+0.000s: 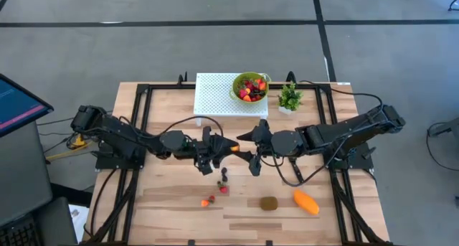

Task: Pick & Place Fruit
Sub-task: Put the orange pear into the green strainer bowl

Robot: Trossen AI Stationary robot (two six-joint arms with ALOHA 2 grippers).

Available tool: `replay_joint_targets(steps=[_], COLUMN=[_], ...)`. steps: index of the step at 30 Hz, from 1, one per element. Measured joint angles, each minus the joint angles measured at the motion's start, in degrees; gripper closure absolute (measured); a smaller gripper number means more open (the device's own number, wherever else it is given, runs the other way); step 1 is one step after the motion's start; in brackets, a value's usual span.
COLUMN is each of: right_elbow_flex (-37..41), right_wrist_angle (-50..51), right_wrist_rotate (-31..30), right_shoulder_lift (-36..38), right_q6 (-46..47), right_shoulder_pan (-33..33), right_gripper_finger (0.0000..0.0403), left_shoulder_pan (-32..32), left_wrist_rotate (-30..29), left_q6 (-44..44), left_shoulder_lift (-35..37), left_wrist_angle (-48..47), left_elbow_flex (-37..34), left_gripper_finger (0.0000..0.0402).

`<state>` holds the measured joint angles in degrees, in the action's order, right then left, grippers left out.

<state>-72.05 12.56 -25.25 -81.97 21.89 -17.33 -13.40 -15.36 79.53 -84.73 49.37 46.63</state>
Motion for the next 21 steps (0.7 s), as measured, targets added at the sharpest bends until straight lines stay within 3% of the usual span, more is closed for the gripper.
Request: replay_joint_targets(steps=[4,10,21], right_elbow_flex=[0.0,0.0,0.0], right_wrist_angle=[-0.9,-3.1,-3.0], right_wrist_rotate=[-0.1,-0.2,1.9], right_shoulder_lift=[0.0,0.0,0.0], right_q6=[0.0,-1.5,-1.7], right_shoulder_pan=[0.7,1.9,3.2], right_gripper_finger=[0.0138,0.0148,0.0275], left_shoulder_pan=[1.8,3.8,4.1], left_wrist_rotate=[3.6,3.8,3.6], left_q6=[-0.1,-0.4,-0.5], left_shoulder_lift=[0.0,0.0,0.0], left_wrist_angle=[0.7,0.7,0.8], left_elbow_flex=[0.0,0.0,0.0], left_gripper_finger=[0.0251,0.0252,0.0249])
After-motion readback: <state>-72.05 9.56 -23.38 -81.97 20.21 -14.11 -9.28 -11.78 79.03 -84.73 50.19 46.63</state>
